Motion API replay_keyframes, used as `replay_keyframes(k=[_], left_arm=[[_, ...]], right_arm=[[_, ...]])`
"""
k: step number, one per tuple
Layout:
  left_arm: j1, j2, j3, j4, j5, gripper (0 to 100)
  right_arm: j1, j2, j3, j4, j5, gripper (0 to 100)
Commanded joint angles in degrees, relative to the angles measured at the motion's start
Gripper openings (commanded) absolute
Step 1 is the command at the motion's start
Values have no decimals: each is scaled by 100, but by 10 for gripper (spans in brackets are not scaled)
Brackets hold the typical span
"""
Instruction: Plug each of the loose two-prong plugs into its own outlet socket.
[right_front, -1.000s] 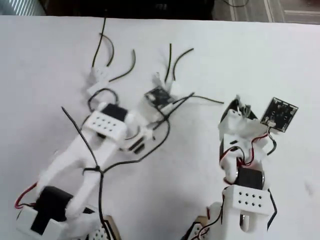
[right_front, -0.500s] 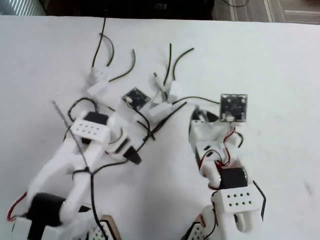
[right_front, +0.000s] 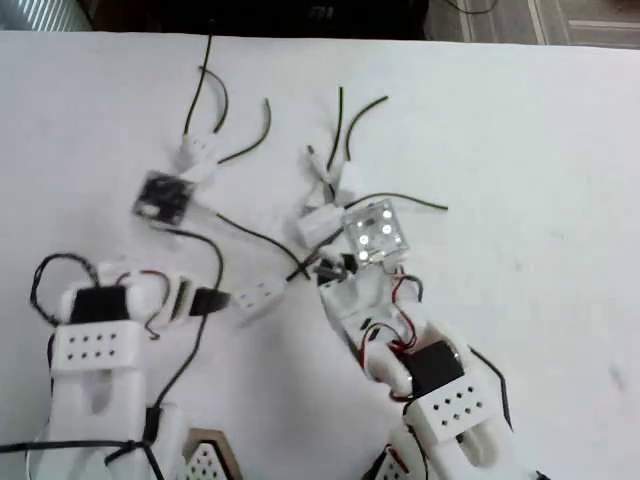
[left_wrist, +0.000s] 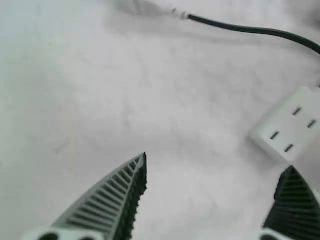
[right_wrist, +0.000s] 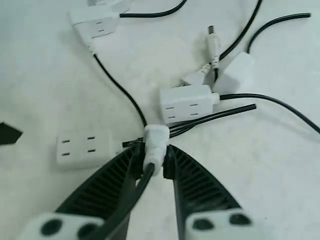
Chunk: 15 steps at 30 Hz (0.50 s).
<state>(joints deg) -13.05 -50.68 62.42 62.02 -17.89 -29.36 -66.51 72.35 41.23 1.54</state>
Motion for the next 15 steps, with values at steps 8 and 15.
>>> replay_keyframes(k=[8,15], left_arm=[[-1411,-602,492,-747,738,385],[-1473,-602,510,-791,800,385]], right_arm=[[-1543,532,-1275,1077,0,17],[-1815,2536,-2356,1042,0,17]])
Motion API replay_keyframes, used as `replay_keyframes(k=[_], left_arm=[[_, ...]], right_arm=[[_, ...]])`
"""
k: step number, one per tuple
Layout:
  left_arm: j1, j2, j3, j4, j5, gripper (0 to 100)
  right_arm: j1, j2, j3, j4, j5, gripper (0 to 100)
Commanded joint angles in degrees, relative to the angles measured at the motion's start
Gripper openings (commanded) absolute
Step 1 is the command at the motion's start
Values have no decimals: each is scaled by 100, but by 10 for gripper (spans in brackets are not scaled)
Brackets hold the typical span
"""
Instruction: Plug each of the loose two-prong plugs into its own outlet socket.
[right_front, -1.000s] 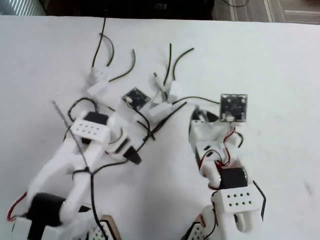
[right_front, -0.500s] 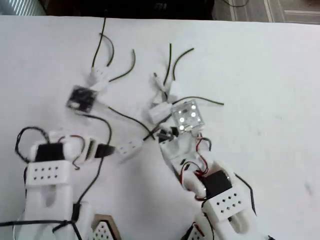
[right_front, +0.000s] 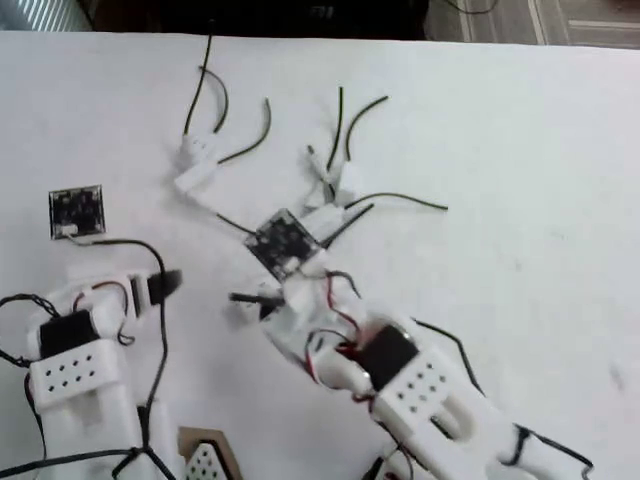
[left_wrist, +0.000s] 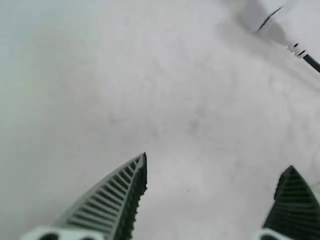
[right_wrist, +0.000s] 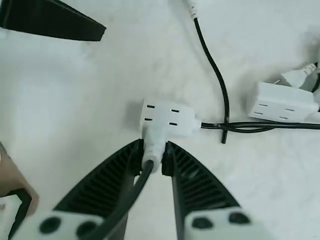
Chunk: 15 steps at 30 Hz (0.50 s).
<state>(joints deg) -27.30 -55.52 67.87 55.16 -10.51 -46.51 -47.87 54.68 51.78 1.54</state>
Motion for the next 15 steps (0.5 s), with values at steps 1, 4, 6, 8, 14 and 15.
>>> replay_keyframes(k=[1,4,6,8,14,15], left_arm=[[-48,-119,-35,-97,53,385],[-48,-119,-35,-97,44,385],[-48,-119,-35,-97,44,385],[-48,-119,-26,-97,35,385],[-48,-119,-26,-88,35,385],[-48,-119,-26,-88,35,385]], right_arm=[[-101,901,-703,-31,0,17],[-163,1473,-914,-356,0,17],[-189,1842,-932,-681,0,17],[-189,2211,-958,-919,0,17],[-198,2782,-967,-1358,0,17],[-198,2800,-967,-1358,0,17]])
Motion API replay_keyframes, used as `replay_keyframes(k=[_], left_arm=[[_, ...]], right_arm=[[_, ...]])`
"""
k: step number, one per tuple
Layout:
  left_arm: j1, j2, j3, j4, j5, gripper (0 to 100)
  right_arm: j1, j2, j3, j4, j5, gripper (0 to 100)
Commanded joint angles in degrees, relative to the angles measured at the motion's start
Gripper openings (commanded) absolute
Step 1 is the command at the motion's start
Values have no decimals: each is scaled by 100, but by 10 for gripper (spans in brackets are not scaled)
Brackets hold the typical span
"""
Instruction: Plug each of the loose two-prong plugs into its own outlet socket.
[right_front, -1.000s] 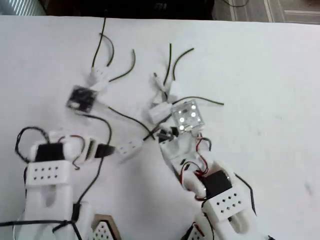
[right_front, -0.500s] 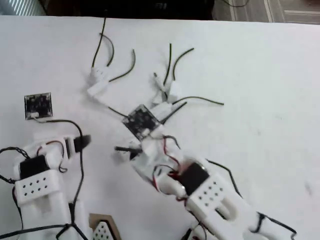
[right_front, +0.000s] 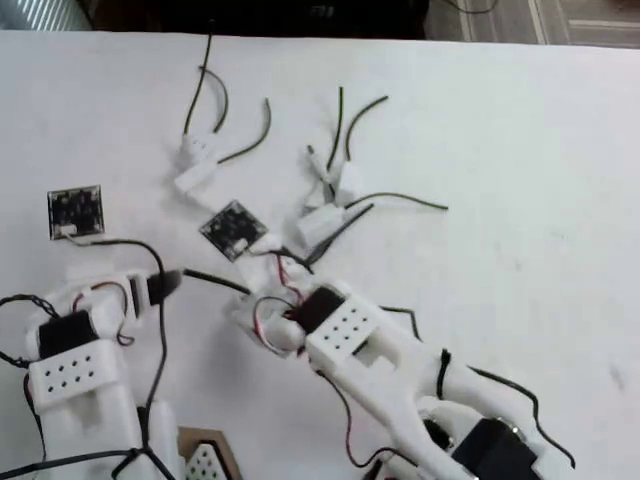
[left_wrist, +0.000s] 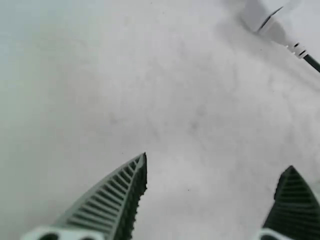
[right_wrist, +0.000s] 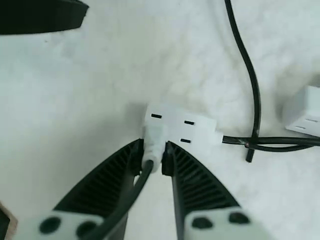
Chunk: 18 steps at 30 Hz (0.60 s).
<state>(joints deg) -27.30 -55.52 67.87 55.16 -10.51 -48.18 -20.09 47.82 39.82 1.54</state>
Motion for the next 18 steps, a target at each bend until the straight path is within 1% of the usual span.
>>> replay_keyframes(k=[1,5,11,13,16,18], left_arm=[[-48,-119,-26,-88,35,385],[-48,-119,-26,-88,35,385],[-48,-119,-26,-88,35,385],[-48,-119,-26,-88,35,385],[-48,-119,-26,-88,35,385],[-48,-119,-26,-88,35,385]], right_arm=[[-31,40,-281,-163,-9,17],[-4,84,-290,-391,-9,17],[-31,57,-290,-409,-9,17],[-31,31,-387,-303,-35,17],[-57,84,-756,145,-422,17],[-57,92,-879,242,-484,17]])
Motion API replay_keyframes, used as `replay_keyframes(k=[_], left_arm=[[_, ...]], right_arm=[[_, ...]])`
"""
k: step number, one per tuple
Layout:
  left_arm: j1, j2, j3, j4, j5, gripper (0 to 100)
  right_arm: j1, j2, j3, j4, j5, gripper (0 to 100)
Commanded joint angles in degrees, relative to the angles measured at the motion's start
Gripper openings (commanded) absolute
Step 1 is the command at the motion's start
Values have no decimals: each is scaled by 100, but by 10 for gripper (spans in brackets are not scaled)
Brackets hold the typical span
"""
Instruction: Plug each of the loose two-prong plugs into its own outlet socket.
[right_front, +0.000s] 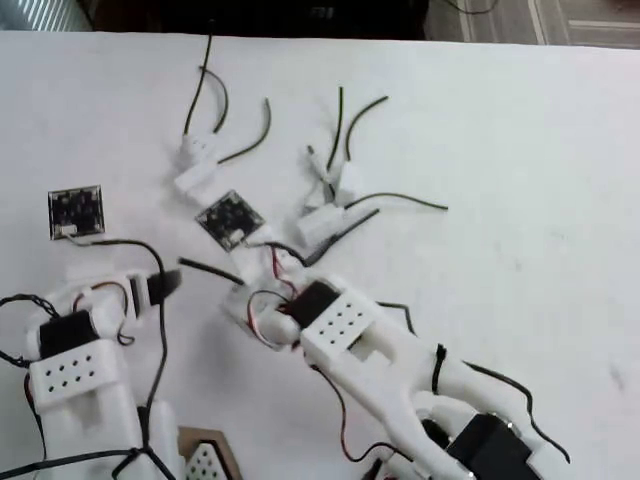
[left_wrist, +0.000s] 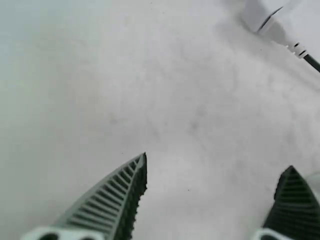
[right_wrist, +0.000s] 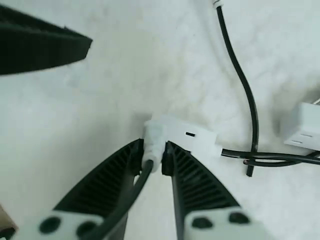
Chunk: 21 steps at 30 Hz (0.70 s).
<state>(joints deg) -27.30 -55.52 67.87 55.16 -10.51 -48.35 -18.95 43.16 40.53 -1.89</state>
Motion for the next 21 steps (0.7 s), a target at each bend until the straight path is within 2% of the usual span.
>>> replay_keyframes(k=[1,12,21], left_arm=[[-48,-119,-26,-88,35,385],[-48,-154,62,-114,26,385],[-48,-154,62,-114,26,385]], right_arm=[[-31,-22,-431,171,-141,17],[75,884,-633,154,-149,17],[180,971,-659,189,-176,17]])
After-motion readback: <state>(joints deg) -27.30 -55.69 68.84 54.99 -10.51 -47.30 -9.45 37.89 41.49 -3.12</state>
